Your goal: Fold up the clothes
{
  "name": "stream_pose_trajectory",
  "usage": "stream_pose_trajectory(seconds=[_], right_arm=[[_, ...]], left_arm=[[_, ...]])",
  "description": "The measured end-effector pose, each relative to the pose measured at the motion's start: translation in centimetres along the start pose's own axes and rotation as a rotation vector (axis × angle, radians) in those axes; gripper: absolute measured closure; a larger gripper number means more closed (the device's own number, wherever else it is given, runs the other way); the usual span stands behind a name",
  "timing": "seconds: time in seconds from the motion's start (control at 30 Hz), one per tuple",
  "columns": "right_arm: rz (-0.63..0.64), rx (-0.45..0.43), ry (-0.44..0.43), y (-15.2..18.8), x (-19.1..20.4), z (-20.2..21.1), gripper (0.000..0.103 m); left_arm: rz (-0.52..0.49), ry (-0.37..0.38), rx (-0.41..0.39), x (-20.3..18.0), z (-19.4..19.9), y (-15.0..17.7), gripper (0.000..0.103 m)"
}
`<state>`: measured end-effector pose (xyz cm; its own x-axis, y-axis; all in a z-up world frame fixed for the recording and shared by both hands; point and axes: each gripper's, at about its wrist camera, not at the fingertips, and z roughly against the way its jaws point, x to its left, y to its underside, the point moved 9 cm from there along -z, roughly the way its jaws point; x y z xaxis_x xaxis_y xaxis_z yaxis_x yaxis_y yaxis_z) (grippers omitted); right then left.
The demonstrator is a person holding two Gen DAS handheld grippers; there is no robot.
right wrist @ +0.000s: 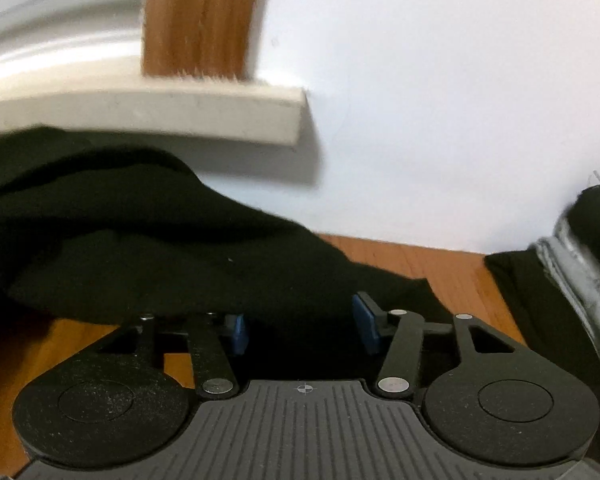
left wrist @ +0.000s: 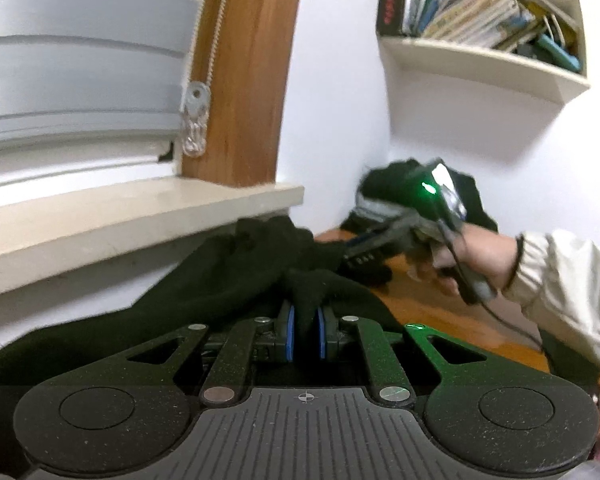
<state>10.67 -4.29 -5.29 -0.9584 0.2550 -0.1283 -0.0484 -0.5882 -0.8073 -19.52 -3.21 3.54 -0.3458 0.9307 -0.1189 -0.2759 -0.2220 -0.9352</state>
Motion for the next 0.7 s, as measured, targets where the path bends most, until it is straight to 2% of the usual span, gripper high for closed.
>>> stream_pose_trajectory(seconds=[0.13,0.47,0.7], right_arm=[[-0.055,-0.031,-0.088,1.8,2.4,3.5,0.051],[-0.036,-0.045,-0.31,4.4,13.4,9.6,0.05],[-0.028,-0.055,-0.348,3.8,16.8,9.8,0.05]], left_arm=[[0.018,-0.017,-0.037,0.7,0.7,-0.8,0.092],[0.046,-0.033,-0.085,1.9,1.9,-2.2,0.092],[0.046,-0.048,-0.085,2.4,1.9,-2.3,0.092]])
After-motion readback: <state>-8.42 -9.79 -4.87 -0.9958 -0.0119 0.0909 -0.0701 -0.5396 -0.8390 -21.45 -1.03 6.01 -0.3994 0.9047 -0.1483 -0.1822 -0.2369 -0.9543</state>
